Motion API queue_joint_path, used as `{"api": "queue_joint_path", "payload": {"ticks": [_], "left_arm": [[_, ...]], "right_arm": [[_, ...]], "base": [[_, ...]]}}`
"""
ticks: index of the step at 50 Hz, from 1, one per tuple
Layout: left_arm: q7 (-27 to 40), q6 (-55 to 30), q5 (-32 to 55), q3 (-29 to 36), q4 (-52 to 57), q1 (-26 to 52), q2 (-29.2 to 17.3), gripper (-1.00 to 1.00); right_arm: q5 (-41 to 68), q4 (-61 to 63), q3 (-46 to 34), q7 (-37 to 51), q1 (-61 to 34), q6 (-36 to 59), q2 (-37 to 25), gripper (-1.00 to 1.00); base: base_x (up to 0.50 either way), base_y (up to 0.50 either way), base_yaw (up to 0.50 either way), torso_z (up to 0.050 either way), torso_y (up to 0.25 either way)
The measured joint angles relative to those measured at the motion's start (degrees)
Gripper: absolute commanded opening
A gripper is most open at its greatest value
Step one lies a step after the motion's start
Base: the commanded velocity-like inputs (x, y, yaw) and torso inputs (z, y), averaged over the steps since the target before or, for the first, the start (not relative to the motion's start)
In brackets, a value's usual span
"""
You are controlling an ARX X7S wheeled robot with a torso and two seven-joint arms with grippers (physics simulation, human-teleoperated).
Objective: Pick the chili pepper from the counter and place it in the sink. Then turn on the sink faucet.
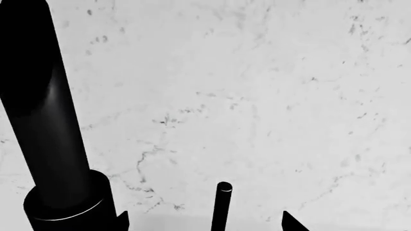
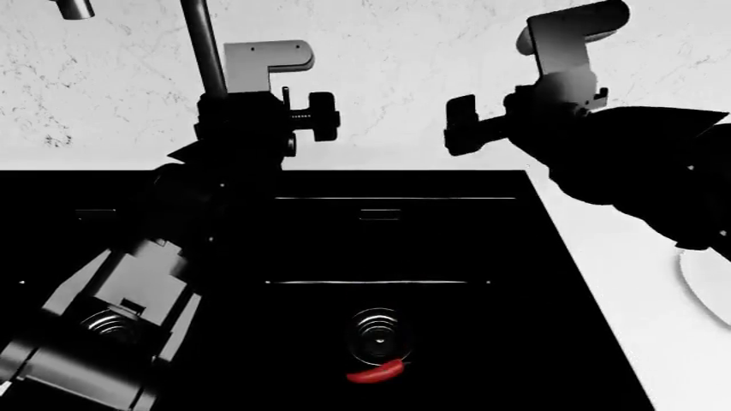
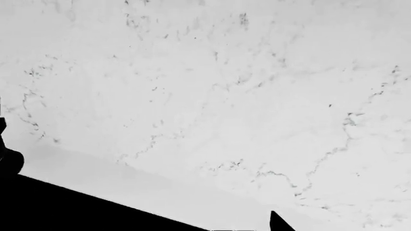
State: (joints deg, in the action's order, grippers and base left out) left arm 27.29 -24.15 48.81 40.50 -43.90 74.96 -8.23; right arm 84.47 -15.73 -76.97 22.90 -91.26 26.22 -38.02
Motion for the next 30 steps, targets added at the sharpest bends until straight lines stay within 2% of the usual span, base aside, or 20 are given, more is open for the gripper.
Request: {"api": "queue_joint_path", "payload": {"ticks": [9,25,30], "left_arm": [[1.9,-1.5,0.6,0.4,4.1,-0.5,-0.4,1.00],[3.2,-2.1,1.2,0.6,7.1,-1.0,-0.5,1.00],[3.3,-1.8,1.2,0.7,7.5,-1.1,-0.6,1.00]], "right_arm": [[-2.2,-5.4,1.8,1.4,1.2,-5.2,0.6,1.00],[-3.1,-8.4,3.0,1.8,2.0,-7.8,1.0,1.00],[-3.2,-8.7,3.2,1.6,2.2,-8.1,1.0,1.00]], "base": [[0.00,0.00,0.00,0.000,0.000],[0.00,0.00,0.00,0.000,0.000],[0.00,0.00,0.00,0.004,-0.129]]}}
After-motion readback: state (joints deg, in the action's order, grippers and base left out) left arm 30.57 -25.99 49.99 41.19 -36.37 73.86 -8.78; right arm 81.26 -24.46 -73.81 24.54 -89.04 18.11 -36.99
